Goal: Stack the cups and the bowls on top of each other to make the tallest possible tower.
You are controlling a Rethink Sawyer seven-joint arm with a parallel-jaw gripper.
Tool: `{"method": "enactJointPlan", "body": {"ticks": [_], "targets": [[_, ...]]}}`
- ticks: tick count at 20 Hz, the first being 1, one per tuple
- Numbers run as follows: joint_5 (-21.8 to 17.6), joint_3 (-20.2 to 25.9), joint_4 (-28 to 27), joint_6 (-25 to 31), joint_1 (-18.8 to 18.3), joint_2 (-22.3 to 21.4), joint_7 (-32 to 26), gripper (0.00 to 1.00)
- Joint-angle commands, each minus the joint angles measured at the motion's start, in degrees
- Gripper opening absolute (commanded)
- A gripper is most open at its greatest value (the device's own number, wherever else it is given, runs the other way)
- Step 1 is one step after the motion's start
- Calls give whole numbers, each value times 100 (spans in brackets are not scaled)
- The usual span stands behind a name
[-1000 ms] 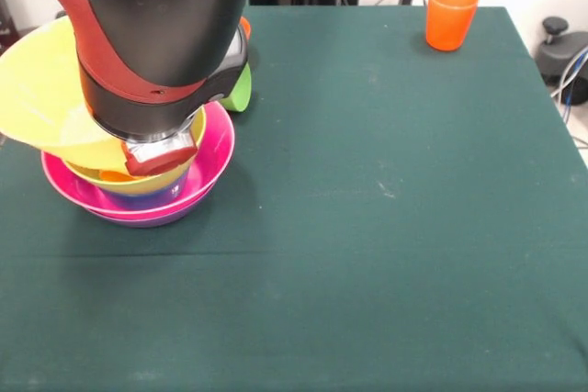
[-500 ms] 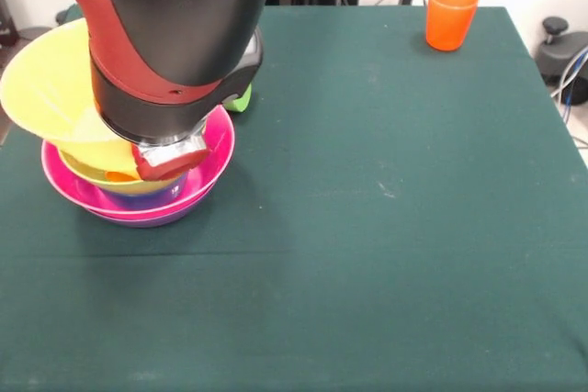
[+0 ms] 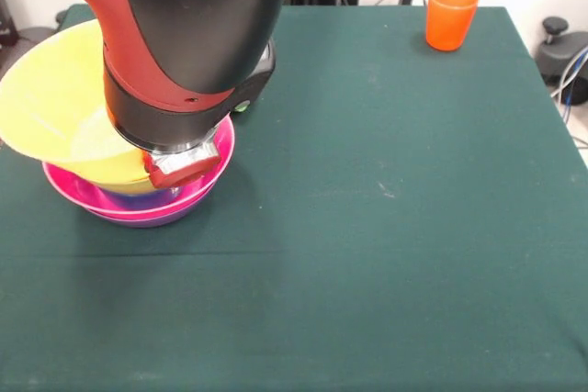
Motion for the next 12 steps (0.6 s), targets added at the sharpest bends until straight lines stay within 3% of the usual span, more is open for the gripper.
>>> {"method": "enactJointPlan", "body": {"ticks": [1, 2, 3, 12], "targets": [[-42, 97, -167, 527, 28, 256, 693, 0], [-47, 114, -123, 534, 51, 243, 721, 0], [-39, 124, -98, 532, 59, 239, 705, 100], [-49, 288, 130, 565, 136, 177, 683, 100]]}}
